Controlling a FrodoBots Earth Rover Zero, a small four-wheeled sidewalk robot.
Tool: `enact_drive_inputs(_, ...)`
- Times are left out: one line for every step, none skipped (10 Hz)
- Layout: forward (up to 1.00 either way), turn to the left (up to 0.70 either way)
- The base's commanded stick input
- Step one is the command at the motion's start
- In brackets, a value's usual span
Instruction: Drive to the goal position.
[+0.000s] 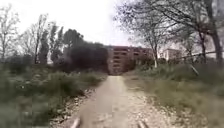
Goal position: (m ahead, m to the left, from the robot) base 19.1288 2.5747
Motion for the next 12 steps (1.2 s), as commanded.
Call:
enact_drive_inputs(1.00, 0.00)
enact_drive_inputs(1.00, 0.00)
enact_drive_inputs(1.00, 0.00)
enact_drive_inputs(1.00, 0.00)
enact_drive_inputs(1.00, 0.00)
enact_drive_inputs(1.00, 0.00)
enact_drive_inputs(1.00, 0.00)
enact_drive_inputs(1.00, 0.00)
enact_drive_inputs(1.00, 0.00)
enact_drive_inputs(1.00, 0.00)
enact_drive_inputs(1.00, 0.00)
enact_drive_inputs(1.00, 0.00)
